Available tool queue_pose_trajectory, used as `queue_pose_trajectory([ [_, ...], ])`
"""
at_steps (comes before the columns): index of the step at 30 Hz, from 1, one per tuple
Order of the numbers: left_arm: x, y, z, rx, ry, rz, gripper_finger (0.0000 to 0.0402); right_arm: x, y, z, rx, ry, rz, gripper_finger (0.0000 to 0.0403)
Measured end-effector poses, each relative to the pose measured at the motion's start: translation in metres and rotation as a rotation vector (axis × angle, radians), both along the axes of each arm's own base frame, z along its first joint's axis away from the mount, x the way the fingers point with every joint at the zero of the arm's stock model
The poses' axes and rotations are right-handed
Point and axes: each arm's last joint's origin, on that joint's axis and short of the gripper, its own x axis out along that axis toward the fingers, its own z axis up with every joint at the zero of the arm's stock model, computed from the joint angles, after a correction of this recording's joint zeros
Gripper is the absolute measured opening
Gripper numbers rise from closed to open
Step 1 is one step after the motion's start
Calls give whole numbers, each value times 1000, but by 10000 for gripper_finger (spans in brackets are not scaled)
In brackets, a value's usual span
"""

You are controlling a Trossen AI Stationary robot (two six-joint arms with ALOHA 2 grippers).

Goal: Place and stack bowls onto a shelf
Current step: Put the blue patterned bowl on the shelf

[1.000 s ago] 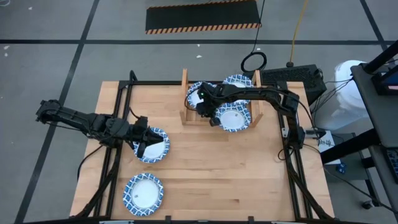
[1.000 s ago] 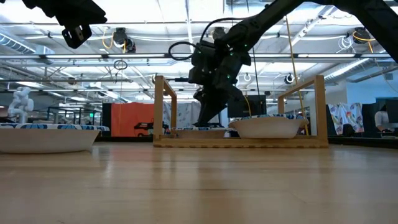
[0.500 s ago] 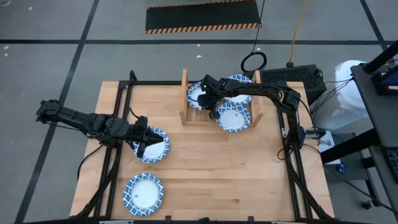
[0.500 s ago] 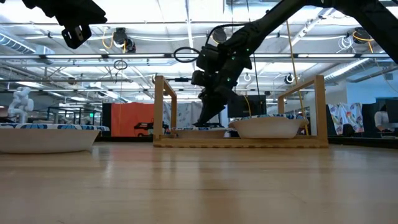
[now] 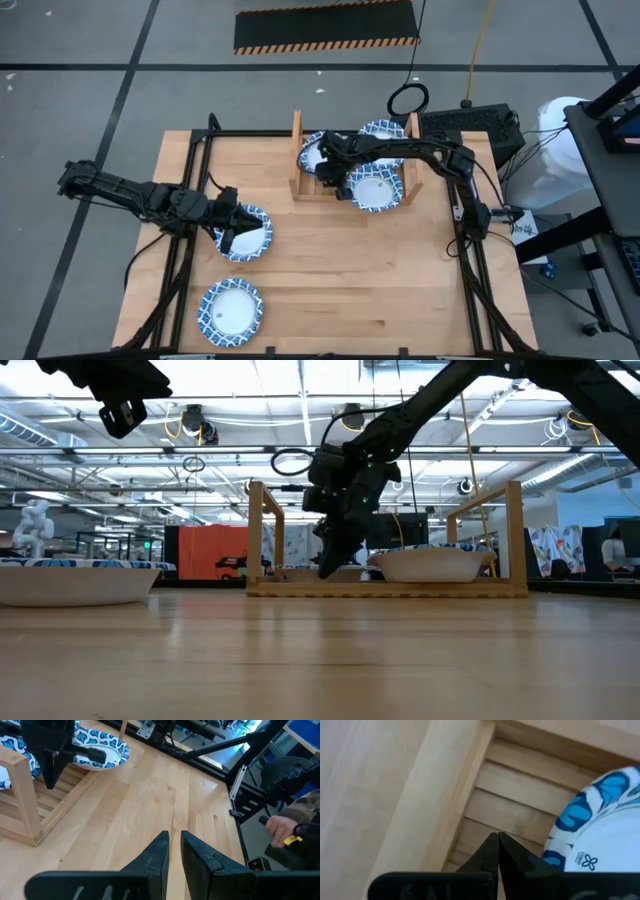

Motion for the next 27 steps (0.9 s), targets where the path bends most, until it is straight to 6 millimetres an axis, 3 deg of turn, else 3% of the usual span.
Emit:
queue_pose_trajectory([
  [20,0,0,0,-17,1,8,53,-8,-26,-4,-71,25,-137,0],
  [27,0,0,0,-17,1,8,53,-10,-22,-5,-49,59,-136,0],
])
